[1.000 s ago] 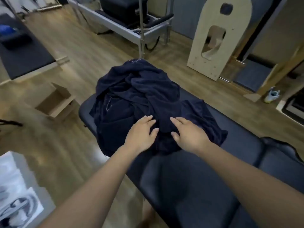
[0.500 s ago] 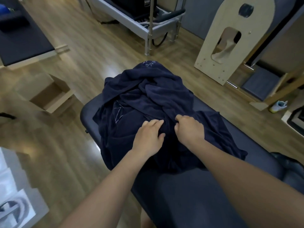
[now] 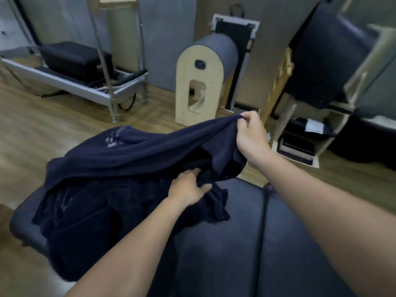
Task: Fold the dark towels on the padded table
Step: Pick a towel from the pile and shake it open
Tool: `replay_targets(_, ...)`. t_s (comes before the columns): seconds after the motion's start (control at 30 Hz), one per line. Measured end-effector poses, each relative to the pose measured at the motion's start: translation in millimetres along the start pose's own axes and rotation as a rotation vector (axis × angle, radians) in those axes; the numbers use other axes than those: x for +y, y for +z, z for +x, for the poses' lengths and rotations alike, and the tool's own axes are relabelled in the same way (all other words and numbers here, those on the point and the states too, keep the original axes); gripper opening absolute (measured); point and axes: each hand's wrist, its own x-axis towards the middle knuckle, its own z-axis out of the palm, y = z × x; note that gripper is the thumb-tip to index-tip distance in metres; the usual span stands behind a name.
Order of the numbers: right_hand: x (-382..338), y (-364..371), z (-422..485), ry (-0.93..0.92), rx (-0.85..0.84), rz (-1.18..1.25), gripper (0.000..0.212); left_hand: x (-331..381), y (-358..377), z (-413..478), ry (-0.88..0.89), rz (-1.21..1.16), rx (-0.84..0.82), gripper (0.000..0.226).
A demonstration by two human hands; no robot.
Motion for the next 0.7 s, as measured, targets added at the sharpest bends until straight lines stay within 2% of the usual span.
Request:
replay_targets(0.1,-6,-116,-5,-0.109,0.216,-0.017,0.014,79,33,-9,0.136,-0.117,0.040,0.043)
replay_targets(0.23,17,-277,-25,-0.119,0.658,-0.022,0.013,201,78,-39,0.289,-0.332,-0.036,0.026)
replay_targets(0.27,28,-312,-36,-0.117,0.750,-0.020,0.012,227,89,-50,0.265,-0.451,-0.065,0.023)
replay_targets(0.33,58,-368,-62,-0.101,0.838,-0.082,0.014,264,107,-72,0.124,-0.864,-0.182,0.020)
replay_targets(0.4,99,-400,-87,-0.076,0.771,-0.170,0.016,276,126,-87,-0.073,-1.372,-0.293,0.021)
replay_targets(0.43,123,-407,-99,-0.050,0.682,-0.214,0.014,274,137,-91,-0.179,-1.562,-0.321,0.024)
replay_targets(0.47,147,-408,-111,-0.008,0.562,-0.265,0.011,269,151,-96,-0.285,-1.641,-0.336,0.030)
replay_targets(0.57,217,-391,-152,0.185,0.155,-0.406,0.006,252,204,-120,-0.580,-1.452,-0.442,0.043)
replay_targets(0.6,236,-382,-169,0.260,0.077,-0.401,0.006,248,222,-133,-0.644,-1.374,-0.483,0.045)
replay_targets(0.7,276,-368,-207,0.461,0.086,-0.262,0.008,246,261,-166,-0.739,-1.245,-0.551,0.044)
